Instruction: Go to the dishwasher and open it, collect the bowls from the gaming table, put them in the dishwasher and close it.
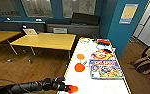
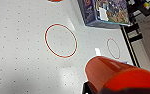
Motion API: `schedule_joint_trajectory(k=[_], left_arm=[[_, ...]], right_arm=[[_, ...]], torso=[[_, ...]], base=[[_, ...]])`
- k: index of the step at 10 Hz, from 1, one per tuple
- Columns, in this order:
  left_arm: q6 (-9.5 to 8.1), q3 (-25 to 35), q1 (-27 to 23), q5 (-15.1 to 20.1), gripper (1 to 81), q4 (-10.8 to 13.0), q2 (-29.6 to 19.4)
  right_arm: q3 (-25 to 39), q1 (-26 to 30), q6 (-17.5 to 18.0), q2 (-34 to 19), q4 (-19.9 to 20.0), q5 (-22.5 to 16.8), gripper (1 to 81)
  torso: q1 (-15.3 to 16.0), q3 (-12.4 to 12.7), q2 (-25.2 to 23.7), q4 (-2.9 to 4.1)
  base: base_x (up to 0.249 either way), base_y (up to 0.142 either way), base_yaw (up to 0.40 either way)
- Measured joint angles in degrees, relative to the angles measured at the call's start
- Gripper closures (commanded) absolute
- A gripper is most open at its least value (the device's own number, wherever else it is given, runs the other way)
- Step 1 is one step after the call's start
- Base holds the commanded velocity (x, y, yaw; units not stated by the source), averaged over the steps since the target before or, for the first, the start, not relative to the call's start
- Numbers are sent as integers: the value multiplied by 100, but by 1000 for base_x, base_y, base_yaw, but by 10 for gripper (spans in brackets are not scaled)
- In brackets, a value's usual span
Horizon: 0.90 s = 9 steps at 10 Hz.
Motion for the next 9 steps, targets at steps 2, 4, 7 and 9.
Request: schedule_joint_trajectory(k=[2, 4, 7, 9], left_arm=[[10, 32, 199, -2, 811, 171, -21], [9, 34, 380, -18, 811, 333, -52], [9, 108, 501, -44, 811, 452, -402], [12, 277, 684, -55, 811, 496, -540]], right_arm=[[0, -28, -2, -2, 0, 0, 811], [0, -28, -2, -2, -1, 0, 811], [0, 35, -2, 0, -1, 9, 811], [0, -17, -2, 0, -6, -4, 811]], torso=[[-5, 37, 0, 0], [-5, 26, 0, 0], [2, 26, 2, 0], [-7, 28, 0, 0]], base=[[0, 0, 0], [0, 0, 0], [-121, 0, 0], [-164, 0, 0]])
